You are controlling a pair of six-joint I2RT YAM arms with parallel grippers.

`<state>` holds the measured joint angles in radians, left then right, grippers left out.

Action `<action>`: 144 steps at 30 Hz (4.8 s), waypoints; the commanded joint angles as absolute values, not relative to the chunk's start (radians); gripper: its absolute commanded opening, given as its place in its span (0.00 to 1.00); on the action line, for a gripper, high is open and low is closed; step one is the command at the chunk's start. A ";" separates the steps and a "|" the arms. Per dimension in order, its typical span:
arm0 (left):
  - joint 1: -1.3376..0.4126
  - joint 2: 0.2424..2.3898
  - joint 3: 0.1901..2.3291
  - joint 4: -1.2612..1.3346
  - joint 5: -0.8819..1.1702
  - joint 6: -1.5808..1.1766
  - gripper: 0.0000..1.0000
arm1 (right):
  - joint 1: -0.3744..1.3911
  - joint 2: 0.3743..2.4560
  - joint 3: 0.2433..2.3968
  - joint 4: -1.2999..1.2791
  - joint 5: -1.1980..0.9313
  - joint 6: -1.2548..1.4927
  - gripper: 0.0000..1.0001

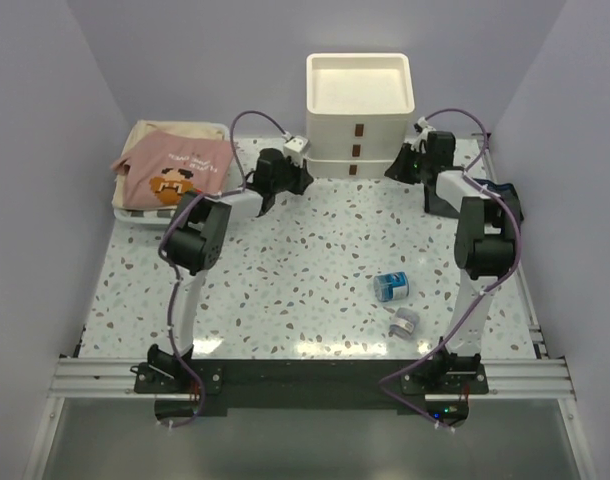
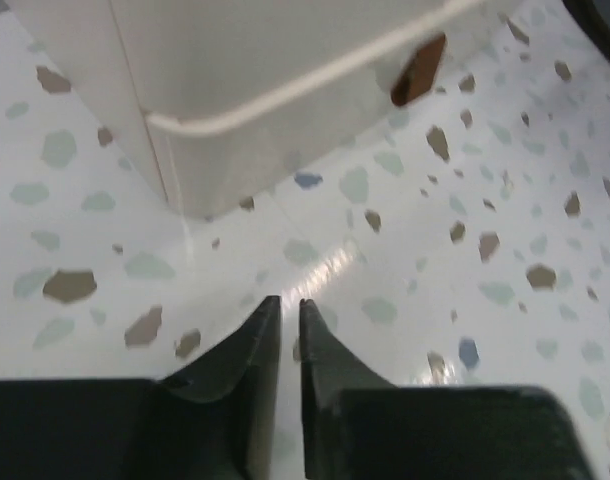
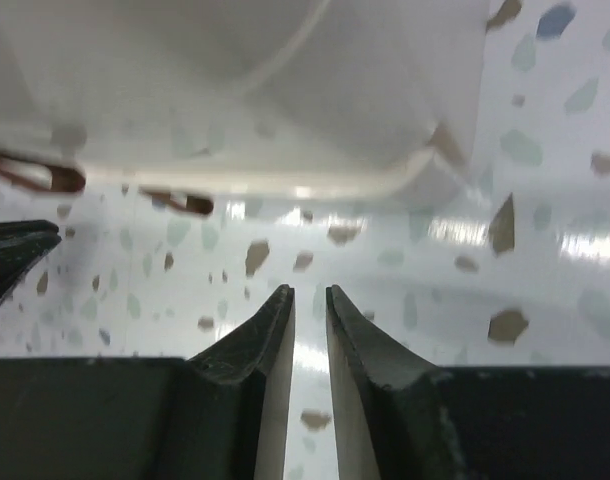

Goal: Sort the stationery into containers
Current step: Move the storage box to the center of the board, then pick up the stationery from the center of the board, then place the stationery in the storage box.

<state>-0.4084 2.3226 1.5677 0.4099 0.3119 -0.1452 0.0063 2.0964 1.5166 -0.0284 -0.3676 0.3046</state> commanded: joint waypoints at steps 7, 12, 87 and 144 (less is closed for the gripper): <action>-0.407 1.747 1.147 0.151 0.361 -0.046 0.49 | 0.009 1.674 1.344 -0.516 -0.624 -0.288 0.52; -0.423 1.658 1.010 0.115 0.253 -0.008 0.72 | 0.040 1.628 1.423 -0.942 -0.756 -0.842 0.79; -0.428 1.620 1.020 0.124 0.213 0.086 0.78 | 0.258 1.614 1.720 -0.487 -0.491 -0.359 0.00; -0.479 1.732 1.282 0.017 0.150 0.282 0.84 | 0.186 1.942 2.028 0.296 0.212 -0.018 0.99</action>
<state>-0.4477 1.8141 1.1984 0.0589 0.1398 0.1356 0.1886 2.0949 2.0506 0.3401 0.2180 -0.0177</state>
